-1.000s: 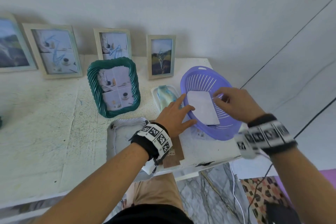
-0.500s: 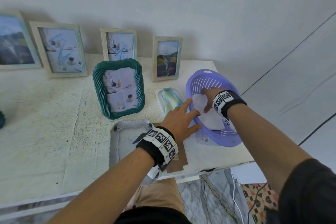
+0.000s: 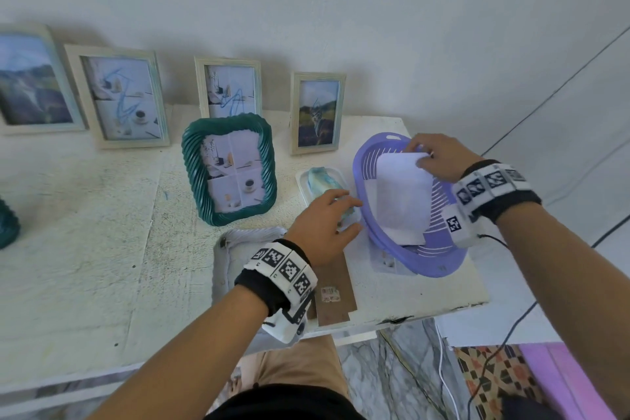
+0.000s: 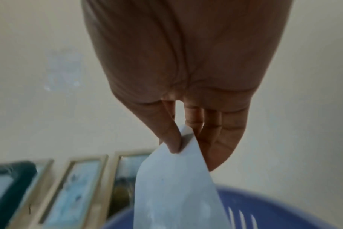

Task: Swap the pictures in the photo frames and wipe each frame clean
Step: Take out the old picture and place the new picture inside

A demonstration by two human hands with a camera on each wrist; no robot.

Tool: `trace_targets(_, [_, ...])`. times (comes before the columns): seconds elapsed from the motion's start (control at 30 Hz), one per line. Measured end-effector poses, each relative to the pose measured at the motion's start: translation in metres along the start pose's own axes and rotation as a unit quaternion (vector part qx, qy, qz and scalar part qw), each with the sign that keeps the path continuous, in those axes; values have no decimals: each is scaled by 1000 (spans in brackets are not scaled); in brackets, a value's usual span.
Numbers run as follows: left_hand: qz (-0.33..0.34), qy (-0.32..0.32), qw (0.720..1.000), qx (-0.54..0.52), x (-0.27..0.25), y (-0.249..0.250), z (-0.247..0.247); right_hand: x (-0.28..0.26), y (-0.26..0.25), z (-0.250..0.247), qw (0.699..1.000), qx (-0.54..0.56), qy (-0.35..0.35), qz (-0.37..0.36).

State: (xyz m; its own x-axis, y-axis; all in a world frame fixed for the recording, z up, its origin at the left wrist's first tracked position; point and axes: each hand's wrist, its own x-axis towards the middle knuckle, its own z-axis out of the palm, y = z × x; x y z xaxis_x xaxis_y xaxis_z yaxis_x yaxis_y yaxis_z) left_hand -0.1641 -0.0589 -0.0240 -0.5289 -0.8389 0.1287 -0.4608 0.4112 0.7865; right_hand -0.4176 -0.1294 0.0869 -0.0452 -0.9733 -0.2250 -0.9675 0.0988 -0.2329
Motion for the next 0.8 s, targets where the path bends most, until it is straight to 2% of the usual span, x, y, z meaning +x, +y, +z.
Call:
trace_targets(0.2, [-59, 65, 985, -150, -27, 7, -35, -49, -24, -44, 987, 103, 104, -70])
trace_targets(0.27, [-70, 88, 977, -182, -36, 10, -46, -64, -40, -45, 975, 158, 115, -106])
trace_targets(0.37, [-77, 121, 963, -230, -49, 14, -64, -79, -71, -28, 954, 239, 84, -161])
trace_targets(0.53, [-91, 112, 949, -280, -91, -3, -90, -92, -122, 39, 923, 318, 20, -214])
trace_targets(0.63, [-145, 124, 942, -275, -121, -26, -96, -96, -141, 87, 919, 362, 14, -156])
trace_targets(0.7, [-179, 134, 935, -276, -138, -39, -96, -103, -149, 116, 921, 369, -27, -118])
trace_targets(0.8, [-229, 146, 923, -271, -156, -53, -89, -118, -153, 150, 915, 372, -92, -124])
